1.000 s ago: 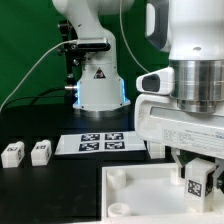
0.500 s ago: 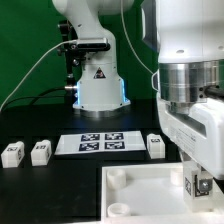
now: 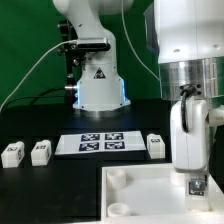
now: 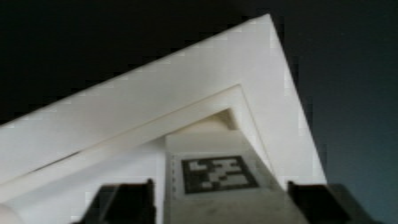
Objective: Assemble one leg
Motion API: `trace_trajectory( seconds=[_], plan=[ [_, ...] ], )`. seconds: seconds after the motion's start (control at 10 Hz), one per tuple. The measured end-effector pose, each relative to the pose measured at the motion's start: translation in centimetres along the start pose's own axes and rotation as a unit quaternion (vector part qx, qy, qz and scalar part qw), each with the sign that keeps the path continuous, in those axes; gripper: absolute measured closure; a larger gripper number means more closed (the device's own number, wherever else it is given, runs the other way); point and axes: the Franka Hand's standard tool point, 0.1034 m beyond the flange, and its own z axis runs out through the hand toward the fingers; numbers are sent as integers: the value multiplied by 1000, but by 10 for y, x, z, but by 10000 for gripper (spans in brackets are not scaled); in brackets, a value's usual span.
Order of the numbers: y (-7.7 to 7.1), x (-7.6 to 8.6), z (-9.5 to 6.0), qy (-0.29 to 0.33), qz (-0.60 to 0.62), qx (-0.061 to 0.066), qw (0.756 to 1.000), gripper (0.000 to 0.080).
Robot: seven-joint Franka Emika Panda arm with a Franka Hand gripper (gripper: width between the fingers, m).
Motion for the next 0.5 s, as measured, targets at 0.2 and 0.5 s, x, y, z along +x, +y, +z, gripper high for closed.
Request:
trace_trajectory(
  seconds=[0.2,0.5],
  plan=[
    [0,0,0,0,-19,0,1000,198],
    [-2,0,-1,1,-299,6,954,152]
  ],
)
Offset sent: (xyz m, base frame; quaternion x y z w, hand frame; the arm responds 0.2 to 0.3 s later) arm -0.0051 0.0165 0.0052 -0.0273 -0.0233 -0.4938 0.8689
